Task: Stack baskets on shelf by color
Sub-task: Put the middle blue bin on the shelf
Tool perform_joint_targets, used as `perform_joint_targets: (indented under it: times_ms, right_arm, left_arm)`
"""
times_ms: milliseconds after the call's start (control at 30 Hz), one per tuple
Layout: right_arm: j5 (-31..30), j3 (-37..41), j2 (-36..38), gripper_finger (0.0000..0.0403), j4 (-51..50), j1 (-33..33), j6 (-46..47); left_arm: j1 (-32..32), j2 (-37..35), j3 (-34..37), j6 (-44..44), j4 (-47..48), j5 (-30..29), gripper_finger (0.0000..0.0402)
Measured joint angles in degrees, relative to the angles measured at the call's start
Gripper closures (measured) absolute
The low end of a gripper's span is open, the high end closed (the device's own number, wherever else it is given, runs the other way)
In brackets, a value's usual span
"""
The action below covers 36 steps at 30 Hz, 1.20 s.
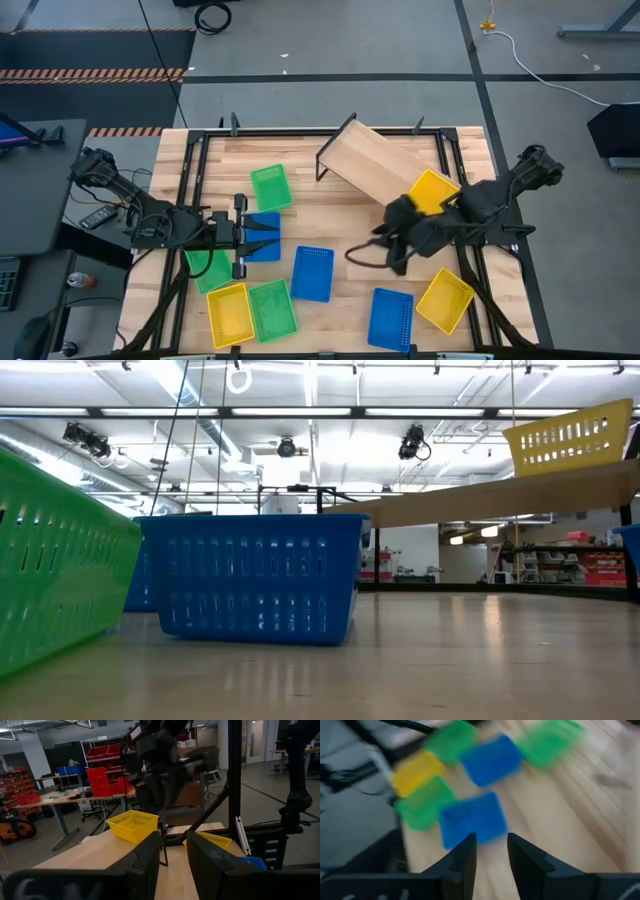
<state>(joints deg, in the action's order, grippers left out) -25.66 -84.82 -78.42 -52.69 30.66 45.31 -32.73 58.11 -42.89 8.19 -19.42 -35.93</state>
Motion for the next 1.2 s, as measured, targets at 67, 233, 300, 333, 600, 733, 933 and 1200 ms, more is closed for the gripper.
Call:
perform_joint_targets:
  times_ms: [67,233,300,333,600,733,933,1200]
  right_arm:
    - [1.28,0.05,-2.19,0.0286,7.83,0.04,-6.3]
    - [6.18,0.05,-9.86,0.0286,18.94,-0.27,-15.26]
    - [7.48,0.07,-13.26,0.0286,20.25,-0.44,-16.68]
    - [7.69,0.07,-15.05,0.0286,20.69,-0.5,-17.18]
    - [10.14,0.07,-26.1,0.0286,22.26,-0.82,-20.14]
    - [12.3,0.07,-30.83,0.0286,25.65,-0.5,-21.69]
    - [14.17,0.07,-36.2,0.0286,31.94,0.28,-22.99]
    - [13.49,0.07,-38.85,0.0286,32.13,0.45,-23.03]
  left_arm:
    - [0.0,-0.02,0.0,0.0,0.0,-0.01,0.0296]
    - [0.0,-0.02,0.0,0.0,0.17,-0.01,0.0296]
    - [0.0,-0.11,0.0,0.02,0.22,-0.01,0.0297]
    - [0.0,-0.31,0.0,0.0,0.39,0.01,0.0297]
    - [-1.4,-2.5,-0.02,-0.07,2.47,-0.42,0.0297]
    - [-2.43,-3.13,-0.02,-0.07,3.42,-2.45,0.0296]
    - [-2.56,-3.06,-0.04,-0.14,4.62,-5.0,0.0297]
    - [-2.56,-3.04,-0.04,-0.48,4.79,-4.98,0.0297]
